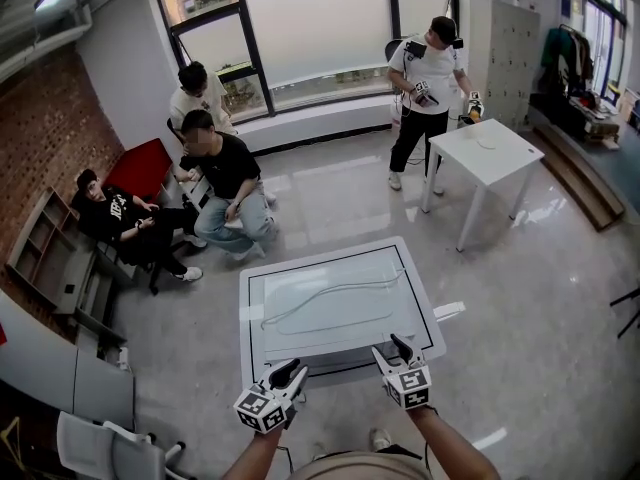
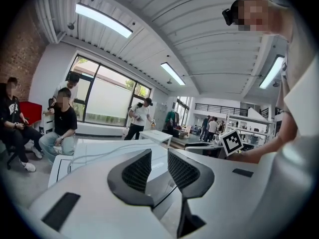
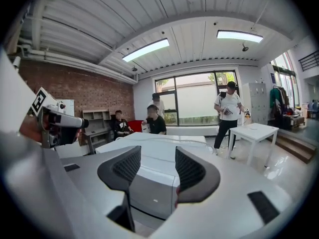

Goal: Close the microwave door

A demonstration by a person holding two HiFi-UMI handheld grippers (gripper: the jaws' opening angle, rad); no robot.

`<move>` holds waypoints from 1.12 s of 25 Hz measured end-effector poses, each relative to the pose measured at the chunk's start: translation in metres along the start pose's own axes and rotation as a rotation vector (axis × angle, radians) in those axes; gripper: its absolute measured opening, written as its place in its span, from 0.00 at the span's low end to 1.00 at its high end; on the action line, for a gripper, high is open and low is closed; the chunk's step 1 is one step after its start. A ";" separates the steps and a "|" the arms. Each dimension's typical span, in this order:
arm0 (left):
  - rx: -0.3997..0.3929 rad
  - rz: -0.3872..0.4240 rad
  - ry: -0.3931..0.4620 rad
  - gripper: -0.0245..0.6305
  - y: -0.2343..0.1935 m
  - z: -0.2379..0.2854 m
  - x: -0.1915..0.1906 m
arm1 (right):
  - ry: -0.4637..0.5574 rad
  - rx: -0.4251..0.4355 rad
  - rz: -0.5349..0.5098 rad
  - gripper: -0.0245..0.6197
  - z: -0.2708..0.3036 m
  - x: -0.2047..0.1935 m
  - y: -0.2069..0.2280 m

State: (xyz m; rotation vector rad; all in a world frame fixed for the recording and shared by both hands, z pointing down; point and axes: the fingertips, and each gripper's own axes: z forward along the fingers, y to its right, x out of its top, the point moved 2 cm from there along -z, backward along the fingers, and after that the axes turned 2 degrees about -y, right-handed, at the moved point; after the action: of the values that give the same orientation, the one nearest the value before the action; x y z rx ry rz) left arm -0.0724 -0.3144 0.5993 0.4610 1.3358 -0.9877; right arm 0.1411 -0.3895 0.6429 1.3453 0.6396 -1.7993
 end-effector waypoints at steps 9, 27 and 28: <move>0.045 0.014 0.076 0.19 0.016 0.001 0.027 | 0.076 0.108 -0.018 0.38 -0.023 0.057 -0.004; 0.136 -0.017 0.092 0.19 0.040 0.002 0.000 | 0.100 0.166 -0.042 0.30 -0.049 0.042 0.026; 0.138 -0.016 0.092 0.19 0.041 0.002 -0.001 | 0.104 0.169 -0.040 0.30 -0.050 0.042 0.026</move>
State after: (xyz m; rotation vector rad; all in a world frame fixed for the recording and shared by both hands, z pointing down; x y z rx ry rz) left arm -0.0382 -0.2939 0.5909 0.6073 1.3600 -1.0880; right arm 0.1852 -0.3776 0.5888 1.5570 0.5834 -1.8585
